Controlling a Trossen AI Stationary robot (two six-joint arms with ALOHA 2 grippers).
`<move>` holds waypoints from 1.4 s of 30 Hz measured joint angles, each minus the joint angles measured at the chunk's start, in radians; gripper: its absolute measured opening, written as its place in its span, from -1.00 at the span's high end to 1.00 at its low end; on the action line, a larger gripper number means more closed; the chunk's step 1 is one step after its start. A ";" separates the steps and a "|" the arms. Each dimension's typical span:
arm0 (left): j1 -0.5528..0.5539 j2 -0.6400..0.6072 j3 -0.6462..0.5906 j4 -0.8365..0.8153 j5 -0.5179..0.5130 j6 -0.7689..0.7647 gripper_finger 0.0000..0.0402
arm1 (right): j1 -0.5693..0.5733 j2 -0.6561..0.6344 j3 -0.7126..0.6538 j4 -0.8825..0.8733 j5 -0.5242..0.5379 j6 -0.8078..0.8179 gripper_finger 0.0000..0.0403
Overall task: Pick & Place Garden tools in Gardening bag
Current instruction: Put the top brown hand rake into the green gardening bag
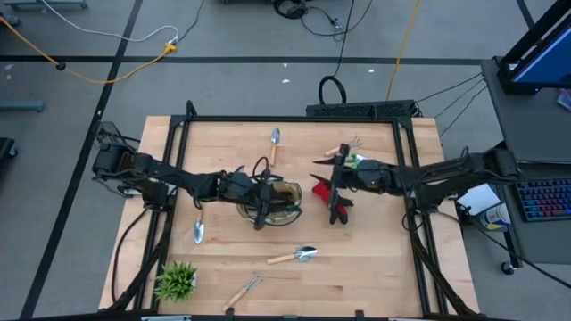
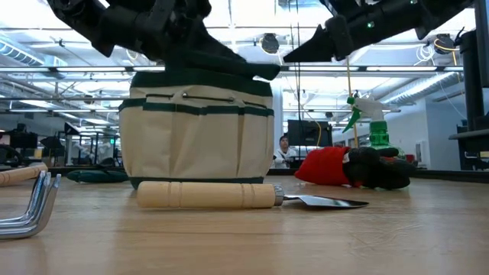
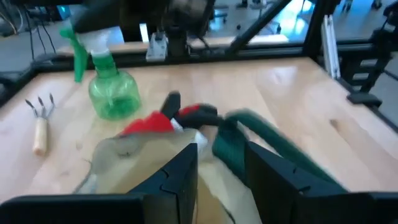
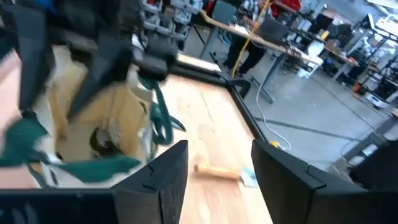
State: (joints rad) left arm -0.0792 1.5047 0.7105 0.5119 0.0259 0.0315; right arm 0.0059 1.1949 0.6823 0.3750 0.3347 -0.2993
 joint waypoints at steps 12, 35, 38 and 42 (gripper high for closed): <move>0.013 -0.085 0.002 -0.001 -0.001 0.023 0.32 | -0.156 -0.030 0.000 -0.104 -0.021 0.000 0.15; 0.075 -0.096 0.002 -0.021 -0.002 0.042 0.32 | -0.519 -0.028 0.308 -0.599 -0.324 0.023 0.15; 0.075 -0.096 0.002 -0.021 -0.002 0.042 0.32 | -0.564 -0.007 0.308 -0.606 -0.429 0.025 0.15; 0.075 -0.096 0.002 -0.020 -0.002 0.041 0.32 | -0.614 0.046 0.308 -0.612 -0.498 0.026 0.15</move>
State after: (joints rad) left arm -0.0040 1.4082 0.7120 0.4914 0.0242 0.0729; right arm -0.6084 1.2407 0.9901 -0.2366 -0.1637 -0.2733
